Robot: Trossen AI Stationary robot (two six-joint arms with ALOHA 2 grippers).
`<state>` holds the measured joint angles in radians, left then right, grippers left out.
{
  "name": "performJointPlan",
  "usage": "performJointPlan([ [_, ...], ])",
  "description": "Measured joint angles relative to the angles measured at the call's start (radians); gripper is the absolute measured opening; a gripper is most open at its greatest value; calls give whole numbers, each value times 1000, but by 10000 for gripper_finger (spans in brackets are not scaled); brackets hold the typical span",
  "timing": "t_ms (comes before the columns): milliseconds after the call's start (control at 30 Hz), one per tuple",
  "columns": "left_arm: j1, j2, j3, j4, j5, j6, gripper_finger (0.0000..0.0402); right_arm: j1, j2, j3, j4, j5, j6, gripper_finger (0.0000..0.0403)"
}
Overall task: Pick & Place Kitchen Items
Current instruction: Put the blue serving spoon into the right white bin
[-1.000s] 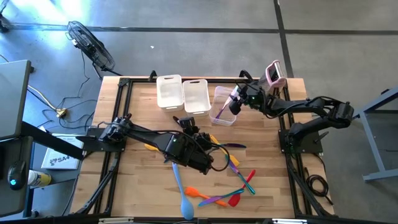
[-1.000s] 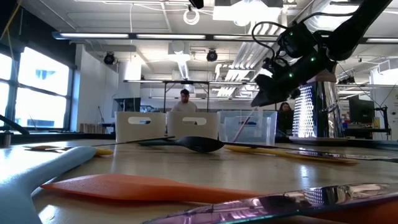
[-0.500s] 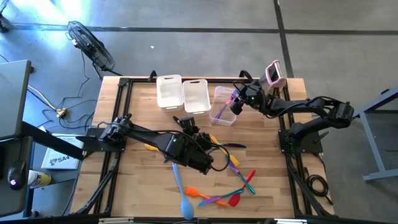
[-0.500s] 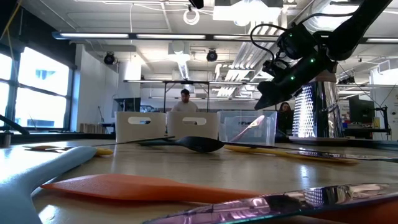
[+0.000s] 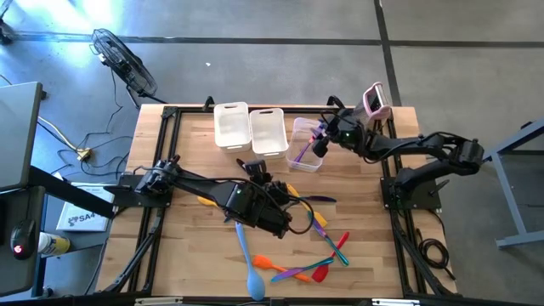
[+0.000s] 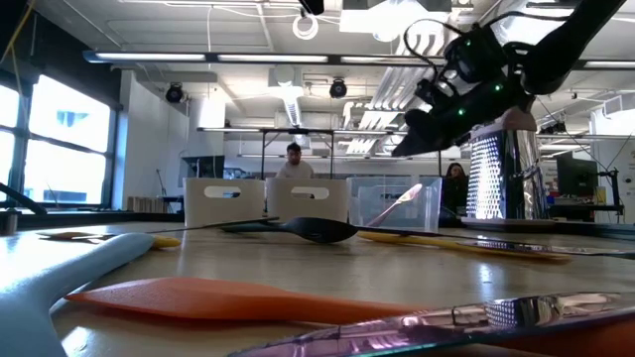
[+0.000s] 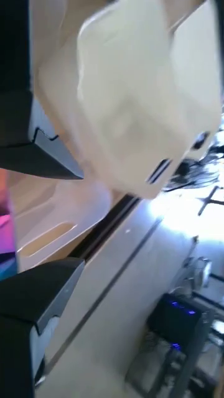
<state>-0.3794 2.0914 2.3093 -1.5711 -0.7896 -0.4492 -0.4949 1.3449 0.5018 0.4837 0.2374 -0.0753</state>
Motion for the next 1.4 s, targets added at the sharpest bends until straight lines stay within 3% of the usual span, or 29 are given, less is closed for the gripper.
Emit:
performJointPlan([
  [200,0,0,0,0,61,34,152,81,-92,0,22,-68,1,211],
  [367,0,0,0,0,69,49,152,162,-205,0,-8,-226,84,211],
  [567,0,0,0,0,122,61,152,259,-313,0,-22,-549,245,211],
  [700,-3,0,0,0,269,108,152,332,-338,0,-23,-801,323,211],
  [833,-33,1,0,0,427,143,152,418,-332,0,-35,-942,346,211],
  [1000,-116,25,0,0,529,209,152,550,-326,0,-97,-908,346,211],
  [1400,-277,109,0,42,491,217,152,866,-324,0,-89,-684,423,211],
])
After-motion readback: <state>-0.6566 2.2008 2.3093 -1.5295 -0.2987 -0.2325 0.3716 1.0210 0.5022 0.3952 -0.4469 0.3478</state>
